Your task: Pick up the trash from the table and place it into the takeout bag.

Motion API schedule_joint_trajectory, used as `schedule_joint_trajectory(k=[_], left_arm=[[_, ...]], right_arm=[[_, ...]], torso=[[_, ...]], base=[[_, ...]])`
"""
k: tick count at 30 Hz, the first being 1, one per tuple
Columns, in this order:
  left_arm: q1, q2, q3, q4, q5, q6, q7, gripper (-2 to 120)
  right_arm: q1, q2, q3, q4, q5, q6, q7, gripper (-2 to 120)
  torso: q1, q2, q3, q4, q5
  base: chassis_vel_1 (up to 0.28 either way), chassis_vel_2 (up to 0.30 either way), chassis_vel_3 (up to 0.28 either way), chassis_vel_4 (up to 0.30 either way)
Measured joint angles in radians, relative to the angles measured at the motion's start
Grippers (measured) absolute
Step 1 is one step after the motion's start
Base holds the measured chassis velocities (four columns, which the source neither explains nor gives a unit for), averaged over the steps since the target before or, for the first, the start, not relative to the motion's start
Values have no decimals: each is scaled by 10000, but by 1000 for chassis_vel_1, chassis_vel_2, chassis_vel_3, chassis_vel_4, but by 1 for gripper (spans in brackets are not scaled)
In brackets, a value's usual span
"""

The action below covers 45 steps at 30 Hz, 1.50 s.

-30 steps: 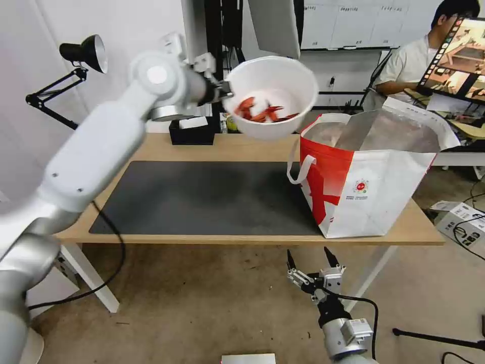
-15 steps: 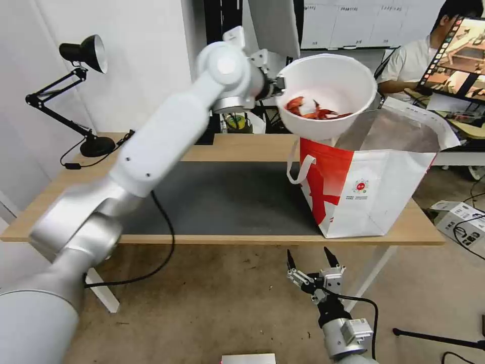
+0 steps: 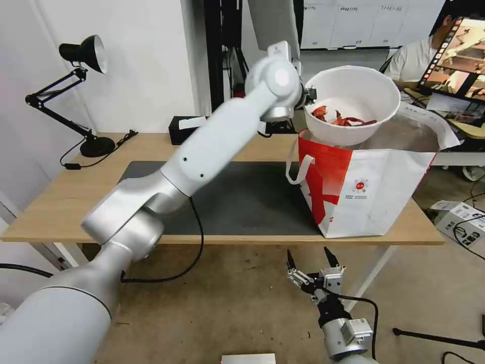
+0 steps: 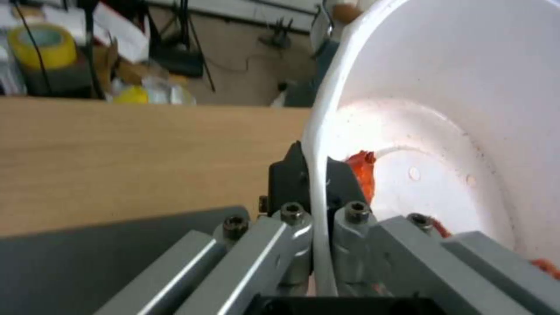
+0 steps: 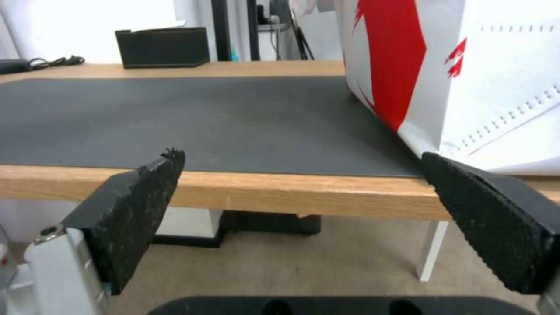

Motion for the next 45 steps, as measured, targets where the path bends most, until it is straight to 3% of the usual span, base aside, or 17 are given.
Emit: schedule_joint_trajectory(k=[3, 10, 18, 22, 31, 45], left_arm=[[206, 243, 564, -278, 1301, -583, 746, 0], [338, 738, 1258, -857, 2184, -859, 1237, 0], [357, 902, 1524, -1178, 2231, -858, 1640, 0], [260, 834, 1534, -1192, 2231, -857, 2131, 0], [300, 950, 1550, -1356, 1858, -647, 2261, 0], [519, 1365, 1464, -1869, 1133, 151, 2510, 54]], right_arm=[[1, 0, 0, 0, 0, 0, 0, 100], [0, 0, 0, 0, 0, 0, 0, 100], [0, 0, 0, 0, 0, 0, 0, 100], [1, 0, 0, 0, 0, 0, 0, 100], [0, 0, 0, 0, 0, 0, 0, 100], [0, 0, 0, 0, 0, 0, 0, 100]], torso=[[0, 1, 0, 1, 0], [0, 1, 0, 0, -1], [-1, 1, 0, 0, -1], [0, 1, 0, 0, -1], [-1, 1, 0, 0, -1], [-1, 1, 0, 0, -1]], base=[[0, 0, 0, 0], [0, 0, 0, 0], [0, 0, 0, 0], [0, 0, 0, 0], [0, 0, 0, 0], [0, 0, 0, 0]])
